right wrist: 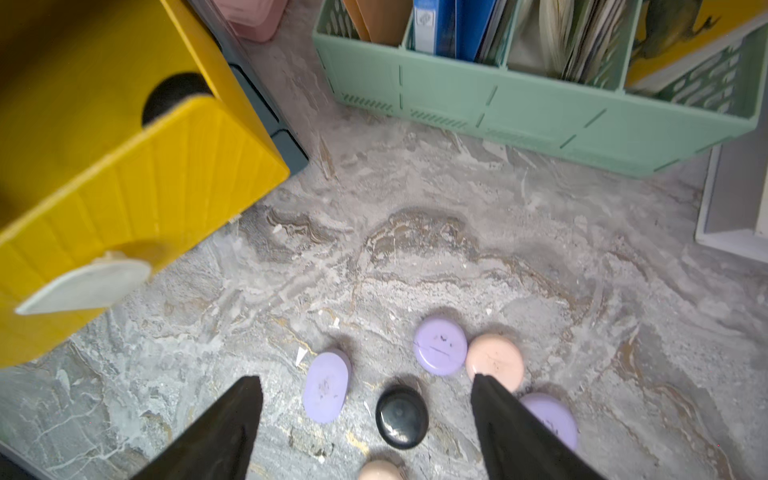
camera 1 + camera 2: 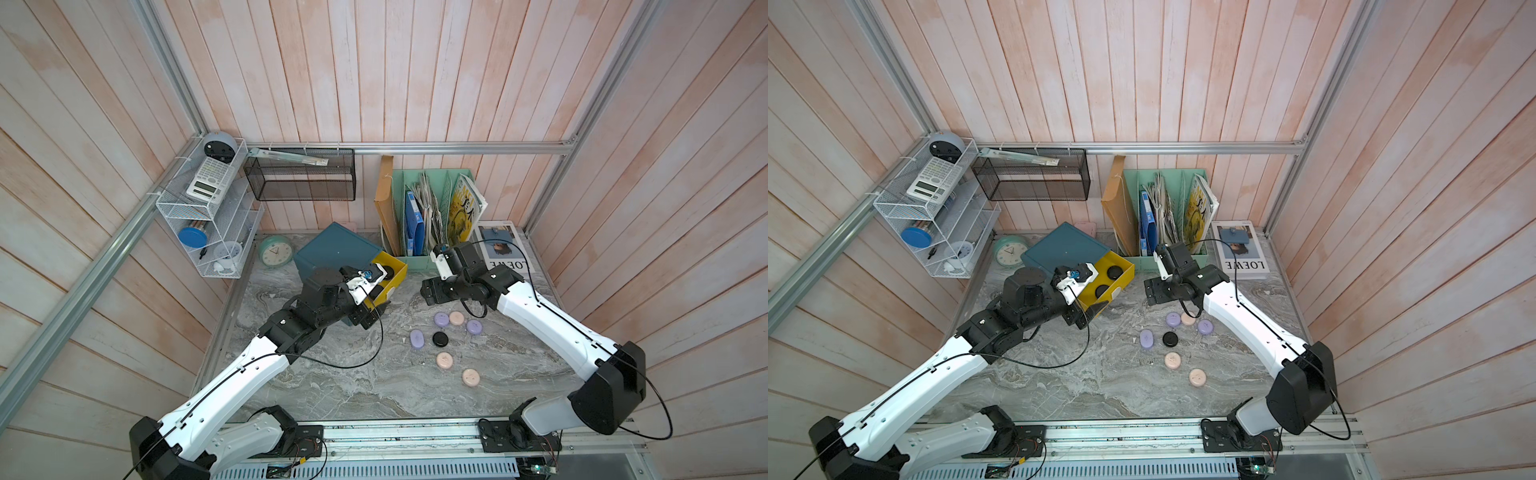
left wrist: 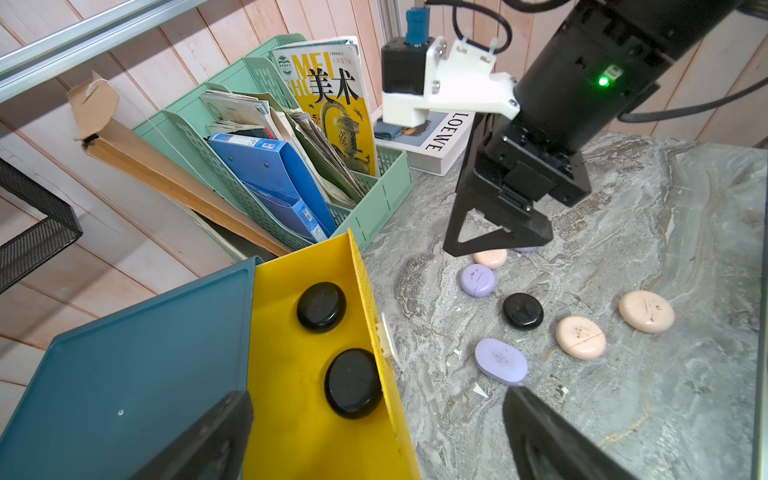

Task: Put the bluetooth earphones in the drawer according to color
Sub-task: Place the bluetooth earphone in the drawer, then pick up the Bluetooth earphone from the center of the board.

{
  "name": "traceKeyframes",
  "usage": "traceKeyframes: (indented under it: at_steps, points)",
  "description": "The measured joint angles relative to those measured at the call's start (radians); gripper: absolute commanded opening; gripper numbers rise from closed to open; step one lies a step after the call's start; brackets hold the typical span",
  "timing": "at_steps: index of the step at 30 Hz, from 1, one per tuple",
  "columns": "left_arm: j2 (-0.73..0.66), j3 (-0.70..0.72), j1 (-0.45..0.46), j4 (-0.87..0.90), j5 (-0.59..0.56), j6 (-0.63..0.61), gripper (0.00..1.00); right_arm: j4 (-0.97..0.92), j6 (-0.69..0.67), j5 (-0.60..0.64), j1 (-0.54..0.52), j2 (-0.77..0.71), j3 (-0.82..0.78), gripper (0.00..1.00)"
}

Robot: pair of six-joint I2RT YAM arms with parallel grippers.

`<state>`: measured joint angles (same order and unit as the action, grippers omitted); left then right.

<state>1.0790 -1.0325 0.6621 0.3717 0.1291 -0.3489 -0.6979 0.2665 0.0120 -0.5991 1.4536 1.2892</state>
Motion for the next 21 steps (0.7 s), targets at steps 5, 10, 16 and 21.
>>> traceKeyframes:
  at_steps: [5,10,16,21]
  points:
    - [0.017,0.0,0.034,0.003,0.0,-0.006,1.0,0.009,0.039,0.002,0.007,-0.016,-0.082,0.86]
    - [0.045,0.0,0.064,0.01,0.0,-0.008,1.0,0.03,0.079,0.002,0.01,-0.016,-0.163,0.86]
    - [0.06,0.0,0.092,0.012,0.0,-0.012,1.0,0.024,0.124,0.0,0.019,0.003,-0.198,0.86]
    - [0.064,0.0,0.122,0.018,0.0,-0.027,1.0,-0.004,0.126,-0.021,0.025,0.074,-0.2,0.85]
